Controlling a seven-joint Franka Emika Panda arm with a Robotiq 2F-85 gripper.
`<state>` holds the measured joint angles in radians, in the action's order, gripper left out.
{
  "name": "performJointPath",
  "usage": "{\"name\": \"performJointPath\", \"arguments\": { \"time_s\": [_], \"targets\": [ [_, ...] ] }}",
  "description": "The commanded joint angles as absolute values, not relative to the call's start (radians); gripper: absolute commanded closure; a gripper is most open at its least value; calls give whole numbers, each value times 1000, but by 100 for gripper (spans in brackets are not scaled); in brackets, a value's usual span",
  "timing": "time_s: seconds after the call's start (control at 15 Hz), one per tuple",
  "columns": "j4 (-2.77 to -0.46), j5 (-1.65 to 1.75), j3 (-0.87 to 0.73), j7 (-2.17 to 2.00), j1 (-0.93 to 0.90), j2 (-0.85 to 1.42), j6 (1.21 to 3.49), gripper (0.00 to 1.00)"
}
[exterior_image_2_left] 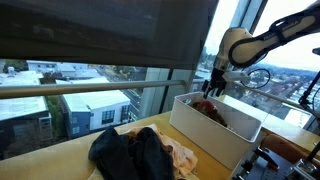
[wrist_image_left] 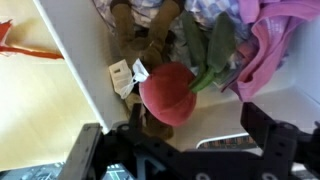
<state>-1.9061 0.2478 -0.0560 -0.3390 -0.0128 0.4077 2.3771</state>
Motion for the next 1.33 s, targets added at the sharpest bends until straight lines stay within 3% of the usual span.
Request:
{"name": "performJointPath", "arguments": {
  "time_s": [0.0, 0.87, 0.93, 1.07, 1.27],
  "targets": [
    [-1946, 206, -81, -306, 2, 461, 2463, 0],
    [-1949, 122, -126, -278, 23, 665, 2593, 0],
    [-1950, 117, -126, -277, 22, 675, 2599, 22],
    [-1954, 113, -125, -273, 14, 676, 2595, 32],
    [-1982, 109, -115, -263, 3, 625, 2579, 57]
  ]
}}
